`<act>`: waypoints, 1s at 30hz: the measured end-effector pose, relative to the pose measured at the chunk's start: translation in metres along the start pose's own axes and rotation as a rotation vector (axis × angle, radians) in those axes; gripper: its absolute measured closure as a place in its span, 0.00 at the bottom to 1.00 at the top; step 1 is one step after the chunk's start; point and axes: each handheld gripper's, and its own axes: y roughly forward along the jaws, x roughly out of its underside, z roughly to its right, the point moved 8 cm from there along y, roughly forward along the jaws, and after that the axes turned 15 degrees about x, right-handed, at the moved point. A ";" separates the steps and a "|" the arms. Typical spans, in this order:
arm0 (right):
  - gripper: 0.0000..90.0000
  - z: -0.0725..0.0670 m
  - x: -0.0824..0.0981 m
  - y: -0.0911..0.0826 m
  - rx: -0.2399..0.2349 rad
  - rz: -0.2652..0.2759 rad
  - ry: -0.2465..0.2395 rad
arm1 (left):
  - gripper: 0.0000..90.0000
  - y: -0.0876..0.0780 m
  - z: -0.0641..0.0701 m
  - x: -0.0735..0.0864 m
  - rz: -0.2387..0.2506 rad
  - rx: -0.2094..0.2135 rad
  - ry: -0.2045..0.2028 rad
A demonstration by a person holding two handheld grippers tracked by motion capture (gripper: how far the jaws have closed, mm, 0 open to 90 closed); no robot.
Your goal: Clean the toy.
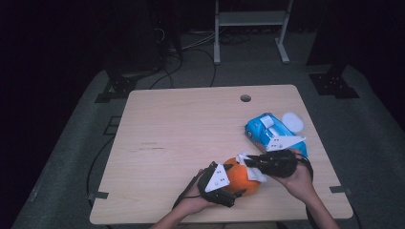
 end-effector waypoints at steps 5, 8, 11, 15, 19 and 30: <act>0.89 0.020 0.011 -0.001 0.030 -0.019 0.045 | 0.18 -0.001 -0.002 0.000 0.009 0.001 -0.005; 0.89 0.019 0.012 -0.004 0.028 -0.021 0.039 | 0.18 0.000 -0.003 0.000 0.008 -0.003 -0.011; 0.90 0.010 0.006 -0.006 0.033 -0.004 0.005 | 0.18 -0.001 -0.006 0.002 0.017 -0.007 -0.032; 0.90 -0.009 -0.006 -0.007 0.027 0.027 -0.049 | 0.18 -0.002 -0.009 0.002 0.027 -0.012 -0.060; 0.90 -0.032 -0.013 -0.006 -0.018 0.044 -0.092 | 0.18 0.000 -0.009 0.001 0.030 -0.018 -0.065; 0.89 -0.022 -0.008 -0.011 0.024 0.026 -0.126 | 0.18 -0.008 -0.021 0.002 0.089 0.004 -0.177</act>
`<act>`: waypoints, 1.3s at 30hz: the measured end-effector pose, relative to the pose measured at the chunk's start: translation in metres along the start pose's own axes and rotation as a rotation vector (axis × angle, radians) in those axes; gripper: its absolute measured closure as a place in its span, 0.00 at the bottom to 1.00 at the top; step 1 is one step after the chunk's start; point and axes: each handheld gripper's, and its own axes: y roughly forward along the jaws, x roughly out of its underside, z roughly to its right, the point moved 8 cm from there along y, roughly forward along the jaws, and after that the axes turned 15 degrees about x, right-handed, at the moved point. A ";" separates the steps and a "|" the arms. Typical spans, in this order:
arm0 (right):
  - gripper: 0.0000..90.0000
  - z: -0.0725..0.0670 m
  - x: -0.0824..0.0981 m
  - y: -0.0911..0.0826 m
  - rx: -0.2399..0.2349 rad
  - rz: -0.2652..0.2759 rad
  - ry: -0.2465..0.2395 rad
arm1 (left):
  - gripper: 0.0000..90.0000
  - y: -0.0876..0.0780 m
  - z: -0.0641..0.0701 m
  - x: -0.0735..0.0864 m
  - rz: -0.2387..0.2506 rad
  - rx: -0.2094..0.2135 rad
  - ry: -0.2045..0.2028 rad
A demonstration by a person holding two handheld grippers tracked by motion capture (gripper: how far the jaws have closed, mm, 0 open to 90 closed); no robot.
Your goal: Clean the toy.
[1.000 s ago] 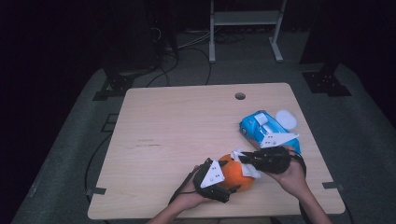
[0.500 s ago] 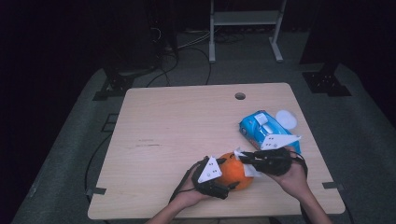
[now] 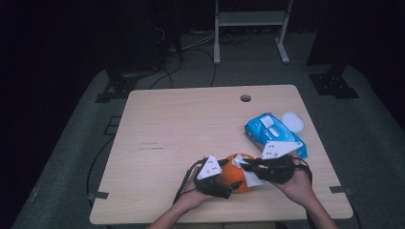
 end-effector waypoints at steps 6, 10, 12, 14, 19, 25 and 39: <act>0.89 -0.007 0.000 0.001 0.008 -0.010 -0.028 | 0.18 0.002 0.000 0.001 -0.018 -0.005 0.003; 0.89 -0.025 -0.004 0.007 -0.014 -0.008 -0.067 | 0.18 0.001 -0.001 0.001 -0.018 0.001 -0.009; 0.89 -0.032 -0.005 0.010 -0.041 -0.011 -0.071 | 0.18 0.002 0.000 0.001 -0.021 0.000 0.002; 0.89 -0.036 -0.004 0.013 -0.047 -0.018 -0.091 | 0.18 0.002 0.000 0.001 -0.025 -0.002 0.007; 0.89 -0.024 -0.005 0.007 -0.026 -0.004 -0.069 | 0.18 -0.003 -0.004 0.001 -0.010 0.015 -0.023; 0.89 0.012 0.006 0.000 0.025 0.009 0.019 | 0.18 -0.010 -0.013 0.003 0.021 0.034 -0.082; 0.89 -0.001 0.005 0.001 -0.023 0.009 0.010 | 0.18 -0.016 -0.024 0.005 0.050 0.014 -0.168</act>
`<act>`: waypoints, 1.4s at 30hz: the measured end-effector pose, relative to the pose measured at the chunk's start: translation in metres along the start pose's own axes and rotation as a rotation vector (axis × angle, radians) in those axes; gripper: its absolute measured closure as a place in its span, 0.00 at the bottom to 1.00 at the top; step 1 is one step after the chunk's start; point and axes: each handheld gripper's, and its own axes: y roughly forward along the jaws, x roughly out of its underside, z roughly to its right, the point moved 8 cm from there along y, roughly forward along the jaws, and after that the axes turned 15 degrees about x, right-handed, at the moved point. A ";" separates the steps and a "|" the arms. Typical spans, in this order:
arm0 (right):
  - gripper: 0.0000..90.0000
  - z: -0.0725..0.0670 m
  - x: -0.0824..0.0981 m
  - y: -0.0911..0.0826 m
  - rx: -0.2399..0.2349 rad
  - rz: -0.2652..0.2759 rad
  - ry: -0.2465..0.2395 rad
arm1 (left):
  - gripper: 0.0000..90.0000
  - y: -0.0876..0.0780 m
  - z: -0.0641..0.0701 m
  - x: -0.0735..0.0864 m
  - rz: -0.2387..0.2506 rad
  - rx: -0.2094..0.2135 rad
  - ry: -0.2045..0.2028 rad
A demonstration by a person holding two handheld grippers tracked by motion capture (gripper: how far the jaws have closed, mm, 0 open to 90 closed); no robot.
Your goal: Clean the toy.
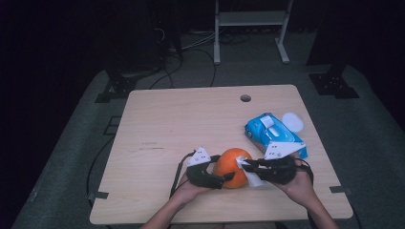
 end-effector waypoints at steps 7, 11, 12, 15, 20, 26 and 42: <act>0.88 0.019 0.006 0.001 0.009 0.015 0.091 | 0.16 0.002 0.005 0.000 -0.020 0.024 0.049; 0.88 0.039 0.018 0.005 0.035 0.000 0.155 | 0.16 0.003 0.007 0.000 -0.030 0.027 0.067; 0.88 0.041 0.021 0.006 0.029 -0.002 0.175 | 0.16 0.003 0.007 0.000 -0.030 0.024 0.070; 0.89 0.040 0.022 0.005 0.027 -0.005 0.173 | 0.16 0.004 0.007 0.000 -0.027 0.011 0.062; 0.89 0.017 0.006 0.004 0.008 0.017 0.104 | 0.16 0.002 0.001 0.000 -0.005 -0.002 0.007; 0.89 -0.005 -0.003 0.006 -0.044 0.030 0.054 | 0.16 0.003 0.001 0.000 -0.008 -0.019 0.011; 0.89 0.039 0.016 0.005 -0.003 0.033 0.219 | 0.16 0.010 0.011 0.002 -0.065 -0.001 0.118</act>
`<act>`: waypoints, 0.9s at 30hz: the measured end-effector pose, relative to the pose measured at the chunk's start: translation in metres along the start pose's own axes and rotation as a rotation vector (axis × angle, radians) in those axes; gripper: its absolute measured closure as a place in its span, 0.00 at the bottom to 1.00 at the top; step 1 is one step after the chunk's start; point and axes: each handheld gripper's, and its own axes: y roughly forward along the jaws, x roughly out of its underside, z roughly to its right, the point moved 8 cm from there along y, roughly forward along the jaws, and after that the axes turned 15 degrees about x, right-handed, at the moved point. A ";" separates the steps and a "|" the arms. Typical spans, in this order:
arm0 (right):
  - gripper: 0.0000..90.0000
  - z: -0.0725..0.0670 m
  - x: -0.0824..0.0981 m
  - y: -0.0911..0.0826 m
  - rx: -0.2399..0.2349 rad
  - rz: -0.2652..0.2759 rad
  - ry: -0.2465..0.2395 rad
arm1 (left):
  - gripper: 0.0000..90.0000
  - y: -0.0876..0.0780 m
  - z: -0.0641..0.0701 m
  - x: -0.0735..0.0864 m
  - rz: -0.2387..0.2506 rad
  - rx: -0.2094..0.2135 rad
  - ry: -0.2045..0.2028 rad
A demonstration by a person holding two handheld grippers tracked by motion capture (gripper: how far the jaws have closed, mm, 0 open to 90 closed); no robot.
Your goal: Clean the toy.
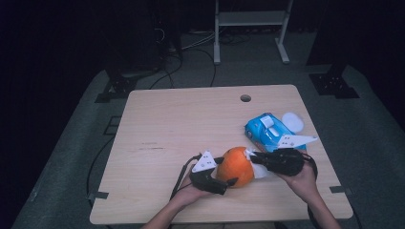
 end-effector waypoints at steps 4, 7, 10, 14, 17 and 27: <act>0.89 -0.013 -0.005 -0.001 -0.020 0.011 -0.032 | 0.19 0.000 -0.001 0.003 -0.007 -0.013 0.005; 0.89 -0.033 -0.013 0.000 -0.045 0.030 -0.082 | 0.21 0.000 -0.001 0.004 -0.007 -0.012 0.013; 0.89 -0.038 -0.018 0.004 -0.006 0.025 -0.127 | 0.23 0.000 -0.002 0.004 -0.004 -0.018 0.021; 0.89 -0.017 -0.020 0.005 0.071 0.040 -0.086 | 0.24 0.000 -0.001 0.005 -0.010 -0.014 0.033; 0.89 -0.002 -0.014 0.005 0.100 0.029 -0.051 | 0.22 -0.001 -0.001 0.005 -0.012 0.000 0.046; 0.89 0.001 -0.004 0.007 0.067 0.016 -0.017 | 0.07 0.007 -0.005 0.019 -0.067 0.024 0.038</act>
